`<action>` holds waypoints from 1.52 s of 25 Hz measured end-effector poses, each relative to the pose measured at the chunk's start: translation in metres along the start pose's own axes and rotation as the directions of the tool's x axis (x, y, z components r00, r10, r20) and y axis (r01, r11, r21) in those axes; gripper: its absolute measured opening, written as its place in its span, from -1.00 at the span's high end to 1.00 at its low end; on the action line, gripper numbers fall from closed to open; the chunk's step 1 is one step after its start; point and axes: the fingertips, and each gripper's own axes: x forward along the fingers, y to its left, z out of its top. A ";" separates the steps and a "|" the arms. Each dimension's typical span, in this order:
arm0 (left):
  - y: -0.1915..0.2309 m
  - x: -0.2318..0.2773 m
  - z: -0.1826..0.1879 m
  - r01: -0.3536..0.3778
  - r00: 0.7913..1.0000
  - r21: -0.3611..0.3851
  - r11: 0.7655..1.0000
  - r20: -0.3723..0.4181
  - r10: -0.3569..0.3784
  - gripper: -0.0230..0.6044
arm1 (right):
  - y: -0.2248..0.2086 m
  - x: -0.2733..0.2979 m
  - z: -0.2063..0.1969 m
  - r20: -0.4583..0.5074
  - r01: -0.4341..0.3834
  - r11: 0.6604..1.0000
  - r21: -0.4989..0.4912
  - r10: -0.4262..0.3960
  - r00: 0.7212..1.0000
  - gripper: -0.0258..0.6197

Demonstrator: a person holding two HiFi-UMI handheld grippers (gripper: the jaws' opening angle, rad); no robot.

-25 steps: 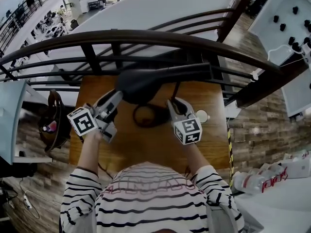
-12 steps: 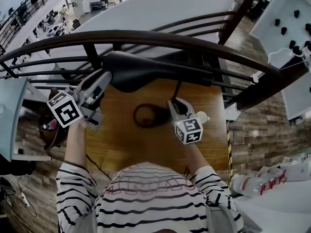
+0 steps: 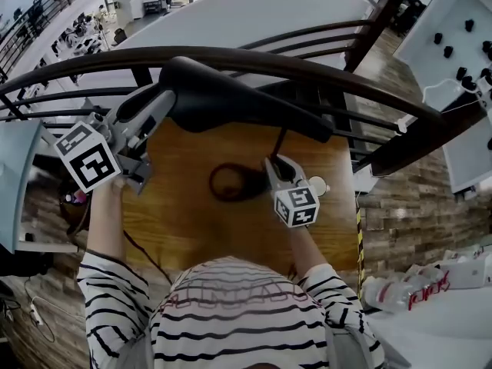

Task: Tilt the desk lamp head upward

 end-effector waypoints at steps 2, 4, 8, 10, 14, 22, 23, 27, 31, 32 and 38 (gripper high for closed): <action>-0.005 0.000 0.007 0.004 1.000 0.026 1.000 -0.006 -0.004 0.59 | 0.003 -0.001 -0.001 -0.001 -0.003 1.000 0.003 0.003 1.000 0.78; -0.009 0.000 0.012 0.009 1.000 0.045 0.999 -0.007 -0.009 0.59 | 0.005 -0.002 -0.001 0.001 -0.003 1.000 0.004 0.003 1.000 0.78; -0.015 0.007 0.024 0.016 1.000 0.074 0.997 0.000 -0.016 0.60 | 0.003 -0.001 -0.001 0.007 0.001 1.000 0.011 -0.001 1.000 0.78; -0.017 0.010 0.027 0.015 1.000 0.089 0.996 -0.007 -0.014 0.60 | 0.002 -0.001 0.000 0.009 0.003 1.000 0.014 -0.003 1.000 0.78; -0.016 0.006 0.027 0.010 1.000 0.091 0.996 -0.007 -0.010 0.59 | 0.005 -0.001 0.000 0.006 0.001 1.000 0.011 -0.001 1.000 0.78; -0.014 0.005 0.021 -0.027 0.999 0.114 0.993 0.050 0.022 0.57 | 0.001 0.000 -0.006 -0.027 -0.016 0.996 0.085 0.018 0.999 0.72; -0.013 0.004 0.019 -0.037 0.998 0.117 0.992 0.048 0.032 0.56 | 0.002 0.001 -0.007 -0.038 -0.010 0.996 0.086 0.013 0.999 0.71; -0.011 -0.003 0.008 -0.055 0.998 0.113 0.992 0.043 0.051 0.50 | 0.006 -0.002 -0.006 -0.048 0.007 0.997 0.077 -0.003 0.999 0.54; -0.016 -0.003 -0.001 -0.070 0.997 0.124 0.990 0.045 0.065 0.34 | 0.005 -0.010 -0.005 -0.040 0.012 0.996 0.090 -0.008 0.999 0.42; -0.016 -0.003 -0.004 -0.077 0.996 0.120 0.990 0.045 0.072 0.30 | 0.005 -0.012 -0.005 -0.042 0.013 0.996 0.092 -0.009 0.999 0.40; -0.017 -0.020 -0.025 -0.115 0.993 0.090 0.989 0.043 0.111 0.22 | 0.018 -0.031 -0.005 -0.039 0.016 0.996 0.092 -0.012 0.999 0.36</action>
